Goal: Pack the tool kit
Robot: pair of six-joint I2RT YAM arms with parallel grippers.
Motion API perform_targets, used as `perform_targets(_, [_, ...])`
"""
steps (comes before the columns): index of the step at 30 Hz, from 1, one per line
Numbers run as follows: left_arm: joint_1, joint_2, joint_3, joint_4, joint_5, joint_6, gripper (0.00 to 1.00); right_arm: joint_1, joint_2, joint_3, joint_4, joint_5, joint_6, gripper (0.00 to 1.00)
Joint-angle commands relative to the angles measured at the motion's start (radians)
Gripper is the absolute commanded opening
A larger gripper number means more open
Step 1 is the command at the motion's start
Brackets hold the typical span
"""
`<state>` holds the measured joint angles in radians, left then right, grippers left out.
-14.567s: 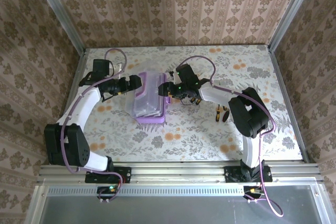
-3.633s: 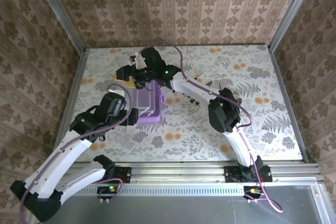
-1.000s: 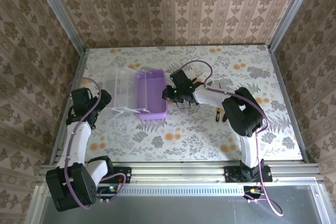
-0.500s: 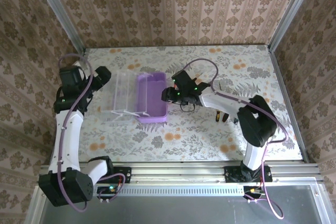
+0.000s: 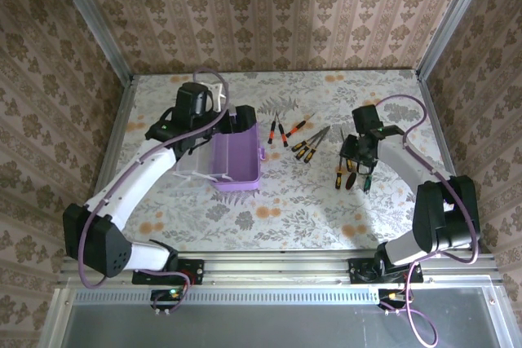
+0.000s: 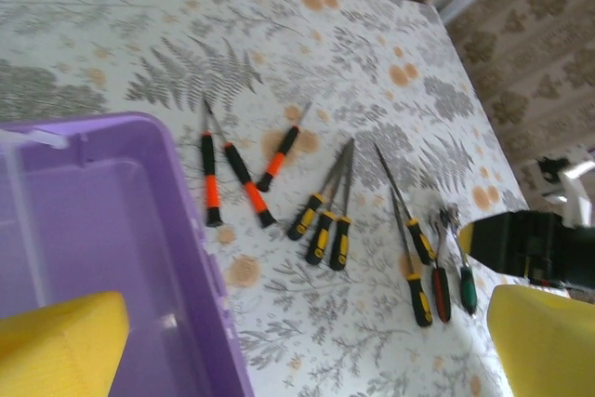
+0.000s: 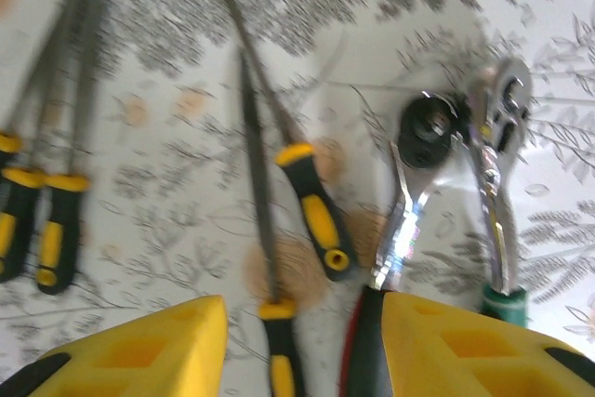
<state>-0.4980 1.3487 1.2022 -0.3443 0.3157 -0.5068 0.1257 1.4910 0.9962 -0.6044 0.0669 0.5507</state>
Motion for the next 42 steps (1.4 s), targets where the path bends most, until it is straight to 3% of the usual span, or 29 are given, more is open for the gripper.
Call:
perform_targets(1, [-0.006, -0.001, -0.021, 0.056, 0.054, 0.044, 1.00, -0.057, -0.002, -0.034, -0.032, 0.014, -0.030, 0.47])
perform_targets(9, [-0.007, -0.014, -0.085, 0.120, 0.126, 0.005, 0.99, -0.135, 0.044, -0.098, -0.020, 0.015, -0.021, 0.47])
perform_targets(16, [-0.028, 0.004, -0.098, 0.131, 0.148, -0.007, 0.99, -0.208, 0.094, -0.145, 0.029, -0.076, -0.021, 0.45])
perform_targets(22, [-0.027, 0.020, -0.089, 0.127, 0.161, -0.008, 0.98, -0.230, 0.140, -0.148, 0.054, -0.112, -0.024, 0.28])
perform_targets(24, [-0.027, 0.016, -0.087, 0.121, 0.157, -0.003, 0.98, -0.230, 0.156, -0.138, 0.055, -0.117, -0.026, 0.17])
perform_targets(30, [-0.027, 0.003, -0.087, 0.114, 0.139, 0.011, 0.98, -0.242, 0.119, -0.142, 0.063, -0.074, -0.017, 0.03])
perform_targets(42, [-0.003, 0.009, -0.082, 0.101, 0.118, 0.020, 0.98, -0.218, -0.016, -0.120, 0.077, -0.070, -0.009, 0.00])
